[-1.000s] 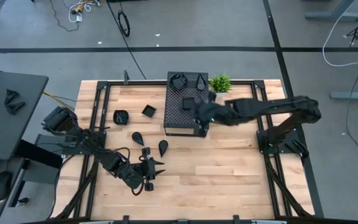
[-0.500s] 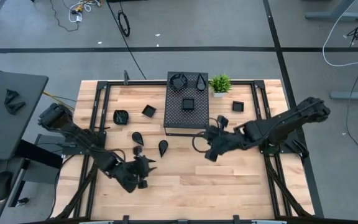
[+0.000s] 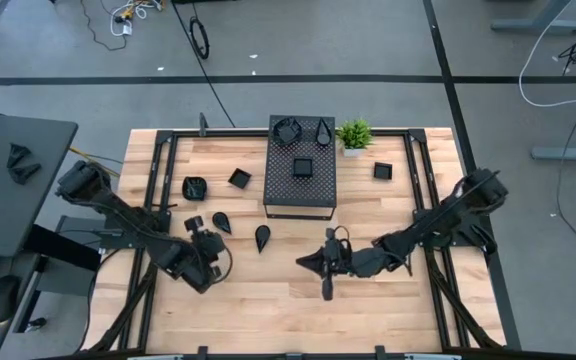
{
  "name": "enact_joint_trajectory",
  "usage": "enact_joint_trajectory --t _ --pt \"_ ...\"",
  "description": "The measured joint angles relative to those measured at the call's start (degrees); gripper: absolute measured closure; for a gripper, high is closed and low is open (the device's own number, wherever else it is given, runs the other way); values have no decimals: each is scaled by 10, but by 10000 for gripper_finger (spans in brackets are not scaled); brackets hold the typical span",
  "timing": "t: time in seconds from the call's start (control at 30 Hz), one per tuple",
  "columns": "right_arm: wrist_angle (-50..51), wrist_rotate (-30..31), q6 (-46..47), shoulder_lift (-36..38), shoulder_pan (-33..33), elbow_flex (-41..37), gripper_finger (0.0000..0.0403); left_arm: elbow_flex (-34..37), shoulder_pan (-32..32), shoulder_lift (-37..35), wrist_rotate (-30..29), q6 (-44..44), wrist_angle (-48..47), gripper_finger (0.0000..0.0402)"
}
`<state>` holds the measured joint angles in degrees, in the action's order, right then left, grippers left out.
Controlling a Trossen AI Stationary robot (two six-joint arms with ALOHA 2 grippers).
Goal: Pick & Place Mini shaped plates
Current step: Stack the black drop-shaped plate on top of the black drop-shaped plates on the shelf
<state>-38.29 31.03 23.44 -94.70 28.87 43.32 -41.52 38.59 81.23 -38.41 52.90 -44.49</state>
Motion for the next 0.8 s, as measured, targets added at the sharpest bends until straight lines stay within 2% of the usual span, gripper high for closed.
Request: enact_joint_trajectory --t 0.1,0.33,0.67,0.8 --pt "-43 0 -3 -40 0 4 398 0 -21 2 7 -87 -28 276" --pt "-54 0 -16 -80 -3 25 395 0 -87 2 5 -293 -10 276" --pt "-57 0 -30 -80 -3 25 394 1 -180 2 122 -424 -3 276" --pt "-57 0 -32 -80 -3 25 394 32 -199 2 152 -471 34 276"
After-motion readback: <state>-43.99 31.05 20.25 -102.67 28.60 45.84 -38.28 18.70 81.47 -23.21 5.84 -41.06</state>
